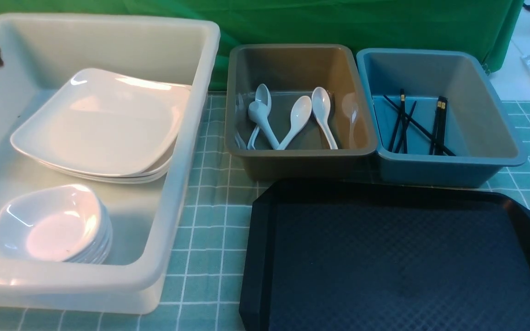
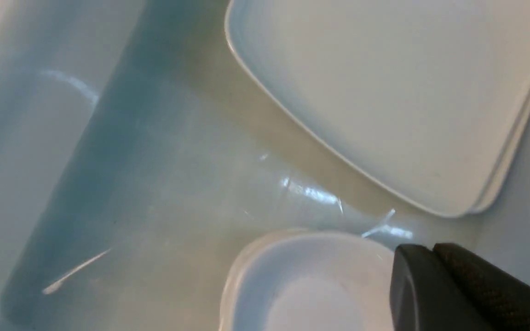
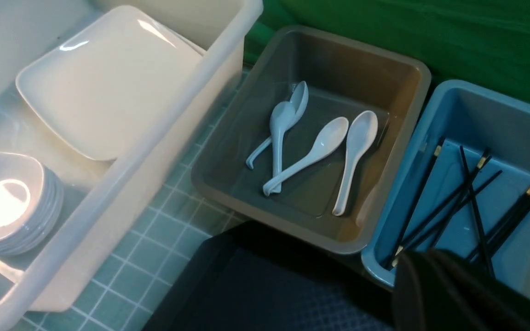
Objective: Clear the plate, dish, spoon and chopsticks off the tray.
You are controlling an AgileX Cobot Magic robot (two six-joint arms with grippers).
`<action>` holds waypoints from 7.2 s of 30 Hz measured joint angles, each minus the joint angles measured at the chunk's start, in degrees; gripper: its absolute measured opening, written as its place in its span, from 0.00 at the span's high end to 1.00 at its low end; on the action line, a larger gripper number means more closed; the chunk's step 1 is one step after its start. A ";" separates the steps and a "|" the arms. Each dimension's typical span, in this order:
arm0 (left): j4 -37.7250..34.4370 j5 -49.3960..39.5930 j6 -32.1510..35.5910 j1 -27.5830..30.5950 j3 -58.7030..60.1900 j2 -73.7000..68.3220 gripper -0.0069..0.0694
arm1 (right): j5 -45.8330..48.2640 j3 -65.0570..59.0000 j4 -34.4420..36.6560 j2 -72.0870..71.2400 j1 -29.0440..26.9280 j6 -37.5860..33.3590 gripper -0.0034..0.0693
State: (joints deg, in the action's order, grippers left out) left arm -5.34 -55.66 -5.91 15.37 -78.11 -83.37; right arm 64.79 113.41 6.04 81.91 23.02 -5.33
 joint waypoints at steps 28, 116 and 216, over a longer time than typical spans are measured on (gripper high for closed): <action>-6.63 35.74 5.33 2.92 -0.43 -30.64 0.89 | 0.00 0.00 -0.06 0.00 0.02 -2.97 0.86; -0.90 48.91 12.45 -11.47 74.57 82.02 0.89 | -59.29 -83.99 -19.95 -82.12 0.02 10.65 0.63; 1.66 42.74 13.21 -11.07 78.49 83.28 0.89 | -51.07 -113.76 -19.76 -81.85 -20.59 10.77 0.62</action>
State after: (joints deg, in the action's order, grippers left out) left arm -3.68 -12.92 7.30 4.31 0.39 -0.08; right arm 13.72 -0.34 -13.72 0.06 2.44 5.44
